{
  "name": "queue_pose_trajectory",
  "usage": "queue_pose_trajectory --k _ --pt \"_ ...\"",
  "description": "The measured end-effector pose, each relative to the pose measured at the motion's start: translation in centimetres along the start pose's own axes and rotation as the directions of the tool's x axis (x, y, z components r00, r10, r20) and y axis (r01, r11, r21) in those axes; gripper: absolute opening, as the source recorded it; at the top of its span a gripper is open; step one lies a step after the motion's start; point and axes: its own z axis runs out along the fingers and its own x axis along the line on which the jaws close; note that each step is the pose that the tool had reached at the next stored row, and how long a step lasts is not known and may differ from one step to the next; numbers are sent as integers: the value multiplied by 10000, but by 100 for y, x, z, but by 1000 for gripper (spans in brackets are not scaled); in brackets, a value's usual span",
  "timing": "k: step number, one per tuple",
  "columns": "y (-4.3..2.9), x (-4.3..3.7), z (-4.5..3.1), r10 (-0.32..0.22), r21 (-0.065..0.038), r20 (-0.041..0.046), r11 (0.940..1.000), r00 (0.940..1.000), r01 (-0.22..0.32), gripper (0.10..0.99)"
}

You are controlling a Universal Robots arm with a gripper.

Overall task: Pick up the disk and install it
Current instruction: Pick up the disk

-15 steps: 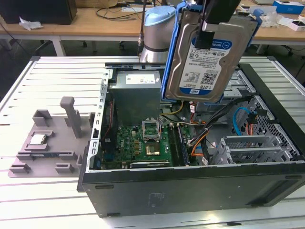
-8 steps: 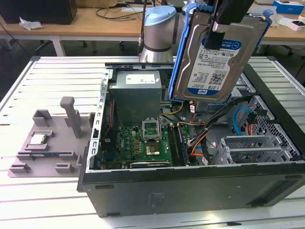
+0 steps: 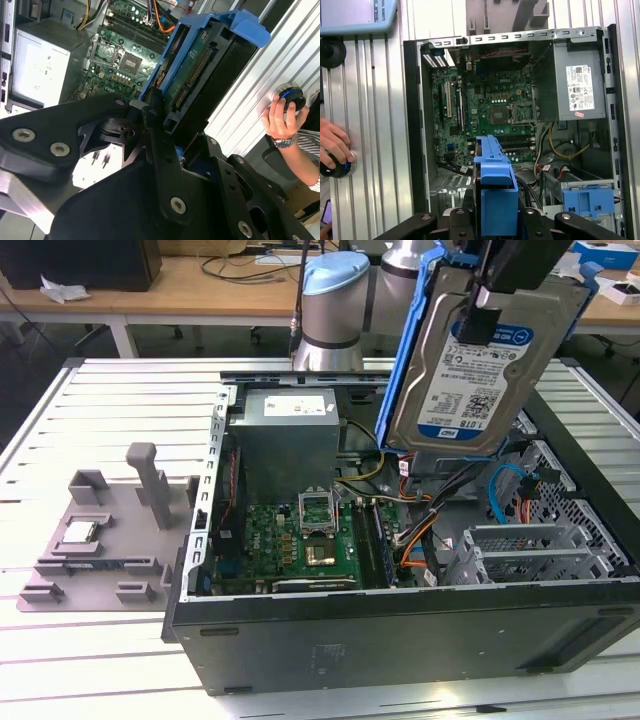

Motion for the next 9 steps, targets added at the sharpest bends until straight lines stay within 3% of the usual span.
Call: queue_pose_trajectory --k 9 --pt "-172 -14 3 1 2 -27 10000 10000 -1 365"
